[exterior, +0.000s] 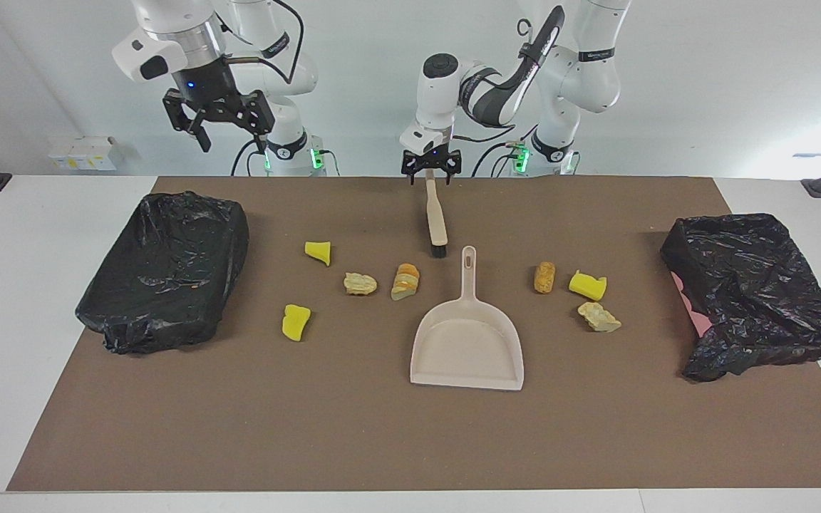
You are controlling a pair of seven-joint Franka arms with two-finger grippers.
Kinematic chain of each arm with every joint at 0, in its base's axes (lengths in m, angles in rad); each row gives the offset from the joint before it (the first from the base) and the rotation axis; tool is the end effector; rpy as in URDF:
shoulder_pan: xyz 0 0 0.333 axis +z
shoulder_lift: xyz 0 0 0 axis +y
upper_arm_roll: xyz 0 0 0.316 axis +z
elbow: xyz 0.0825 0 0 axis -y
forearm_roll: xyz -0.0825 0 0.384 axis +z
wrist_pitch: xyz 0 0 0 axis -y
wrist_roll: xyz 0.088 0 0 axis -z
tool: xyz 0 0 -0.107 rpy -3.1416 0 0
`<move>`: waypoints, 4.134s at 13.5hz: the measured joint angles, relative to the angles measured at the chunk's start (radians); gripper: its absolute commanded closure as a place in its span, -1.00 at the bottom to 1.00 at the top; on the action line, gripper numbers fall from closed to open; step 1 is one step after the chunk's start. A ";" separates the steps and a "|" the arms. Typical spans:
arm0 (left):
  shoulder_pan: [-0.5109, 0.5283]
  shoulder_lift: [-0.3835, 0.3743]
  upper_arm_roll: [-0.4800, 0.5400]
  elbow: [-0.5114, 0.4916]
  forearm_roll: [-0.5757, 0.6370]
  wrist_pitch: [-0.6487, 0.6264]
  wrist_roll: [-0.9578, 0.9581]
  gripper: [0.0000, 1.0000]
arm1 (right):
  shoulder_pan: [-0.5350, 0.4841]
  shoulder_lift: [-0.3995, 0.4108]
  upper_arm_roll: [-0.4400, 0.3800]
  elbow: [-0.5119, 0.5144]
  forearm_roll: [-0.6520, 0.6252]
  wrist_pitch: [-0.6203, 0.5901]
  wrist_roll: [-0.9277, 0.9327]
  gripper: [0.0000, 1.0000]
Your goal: Sweep and dump trash in bin
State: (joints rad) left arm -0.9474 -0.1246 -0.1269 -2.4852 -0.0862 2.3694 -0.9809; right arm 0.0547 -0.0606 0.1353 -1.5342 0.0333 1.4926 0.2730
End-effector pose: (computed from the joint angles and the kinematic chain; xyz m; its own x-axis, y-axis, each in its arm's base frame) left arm 0.2188 -0.4052 0.3355 0.9989 -0.0315 -0.0334 -0.0304 -0.9991 0.0307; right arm 0.5169 0.1059 0.6672 0.9967 -0.0803 0.0111 -0.0800 -0.9964 -0.0290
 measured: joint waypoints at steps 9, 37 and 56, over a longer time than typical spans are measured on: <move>0.001 0.035 0.021 0.019 0.000 0.009 -0.001 0.18 | 0.250 0.274 0.004 -0.021 -0.031 0.319 0.333 -1.00; 0.842 -0.150 0.045 0.162 0.119 -0.409 0.684 1.00 | 0.515 0.680 0.000 0.111 -0.033 0.621 0.595 -0.19; 0.932 0.041 0.016 0.091 0.119 -0.099 0.931 1.00 | 0.454 0.592 -0.004 0.073 -0.060 0.483 -0.086 1.00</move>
State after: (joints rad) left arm -0.0151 -0.0831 -0.1113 -2.3944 0.0327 2.2700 -0.0503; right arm 0.5091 0.5312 0.1309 -1.4617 -0.0265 1.9751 0.1872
